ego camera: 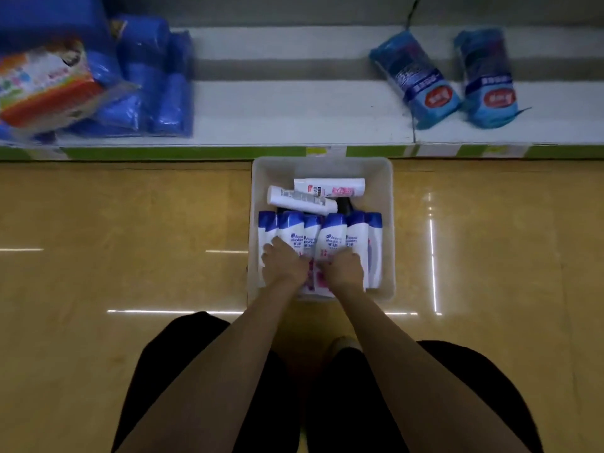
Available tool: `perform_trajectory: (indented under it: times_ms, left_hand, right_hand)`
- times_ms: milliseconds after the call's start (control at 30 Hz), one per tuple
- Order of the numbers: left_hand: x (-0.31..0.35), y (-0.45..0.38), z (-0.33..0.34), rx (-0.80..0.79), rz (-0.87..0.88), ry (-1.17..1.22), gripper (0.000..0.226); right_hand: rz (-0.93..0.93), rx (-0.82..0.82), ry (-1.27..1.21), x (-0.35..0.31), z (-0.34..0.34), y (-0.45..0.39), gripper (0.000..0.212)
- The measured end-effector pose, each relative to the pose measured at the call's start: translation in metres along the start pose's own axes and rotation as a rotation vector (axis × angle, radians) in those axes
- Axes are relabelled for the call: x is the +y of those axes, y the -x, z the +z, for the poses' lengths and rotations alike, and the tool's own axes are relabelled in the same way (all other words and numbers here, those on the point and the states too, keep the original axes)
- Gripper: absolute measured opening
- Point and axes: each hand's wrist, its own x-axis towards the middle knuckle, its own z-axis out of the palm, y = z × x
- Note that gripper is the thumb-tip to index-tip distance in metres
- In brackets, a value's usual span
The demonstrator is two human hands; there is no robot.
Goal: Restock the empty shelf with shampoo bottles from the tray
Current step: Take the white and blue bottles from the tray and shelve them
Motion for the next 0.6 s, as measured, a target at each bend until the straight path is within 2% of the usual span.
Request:
perform_trajectory:
  times_ms: [67, 167, 233, 333, 367, 500, 600]
  left_hand:
    - [-0.003, -0.013, 0.01, 0.038, 0.02, -0.111, 0.065]
    - [-0.008, -0.027, 0.013, 0.021, 0.064, -0.12, 0.062]
    - [-0.007, -0.018, 0.006, -0.051, 0.055, 0.017, 0.057]
    - [-0.001, 0.019, -0.019, -0.105, 0.027, 0.228, 0.051]
    - [0.001, 0.033, -0.03, -0.112, 0.019, 0.25, 0.05]
    - [0.011, 0.102, -0.089, -0.129, 0.021, 0.294, 0.049]
    - [0.021, 0.151, -0.13, -0.121, 0.018, 0.356, 0.05]
  right_hand:
    - [0.005, 0.043, 0.104, -0.004, 0.016, -0.007, 0.078]
    - [0.021, 0.086, 0.06, -0.007, 0.022, -0.01, 0.086]
    - [0.03, 0.057, -0.08, -0.008, 0.013, -0.001, 0.082]
    - [0.031, -0.048, -0.369, -0.011, -0.013, 0.027, 0.056]
    - [0.036, -0.084, -0.421, -0.012, -0.022, 0.04, 0.053]
    - [-0.053, -0.185, -0.518, -0.033, -0.069, 0.117, 0.052]
    - [-0.107, -0.193, -0.501, -0.054, -0.105, 0.17, 0.05]
